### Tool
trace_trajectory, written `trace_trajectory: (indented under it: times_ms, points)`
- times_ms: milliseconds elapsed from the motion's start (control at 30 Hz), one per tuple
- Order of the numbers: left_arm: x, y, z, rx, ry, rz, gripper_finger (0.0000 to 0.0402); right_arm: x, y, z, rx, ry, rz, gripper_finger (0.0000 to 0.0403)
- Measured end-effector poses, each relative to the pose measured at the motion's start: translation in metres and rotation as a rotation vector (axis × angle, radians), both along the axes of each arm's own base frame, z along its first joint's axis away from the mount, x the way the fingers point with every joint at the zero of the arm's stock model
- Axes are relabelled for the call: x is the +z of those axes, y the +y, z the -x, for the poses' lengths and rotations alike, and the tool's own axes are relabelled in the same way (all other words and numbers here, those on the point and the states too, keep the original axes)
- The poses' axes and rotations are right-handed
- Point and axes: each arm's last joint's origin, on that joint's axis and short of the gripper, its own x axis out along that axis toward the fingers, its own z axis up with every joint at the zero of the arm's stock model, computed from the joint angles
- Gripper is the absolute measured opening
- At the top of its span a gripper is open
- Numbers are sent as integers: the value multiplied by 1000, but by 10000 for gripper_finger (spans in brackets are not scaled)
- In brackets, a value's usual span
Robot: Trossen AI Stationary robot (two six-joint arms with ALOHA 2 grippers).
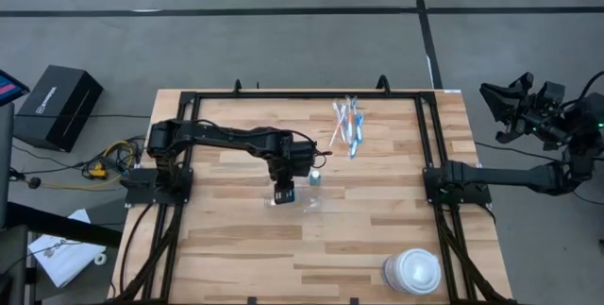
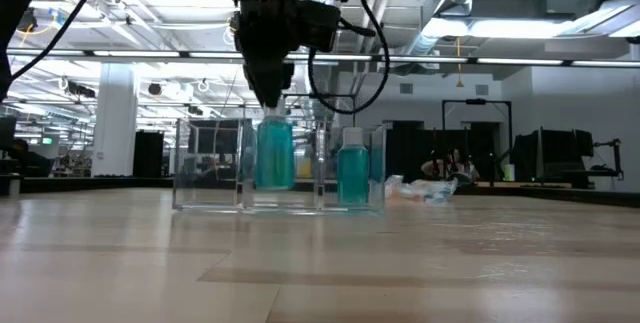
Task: Pick & Place toothbrushing station
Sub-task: Put the left blue mouthwash into the transparent organizer
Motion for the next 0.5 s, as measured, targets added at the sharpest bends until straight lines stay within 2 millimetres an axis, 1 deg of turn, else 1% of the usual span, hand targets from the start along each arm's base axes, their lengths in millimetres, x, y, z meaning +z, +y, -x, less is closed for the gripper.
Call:
trace_trajectory:
  times_ms: [333,500]
  points:
    - [-16,2,-10,-5,16,3,82,3,-2,-12,7,34,-2,47]
    - [-14,3,-10,9,1,-28,81,3,-2,-18,23,58,0,47]
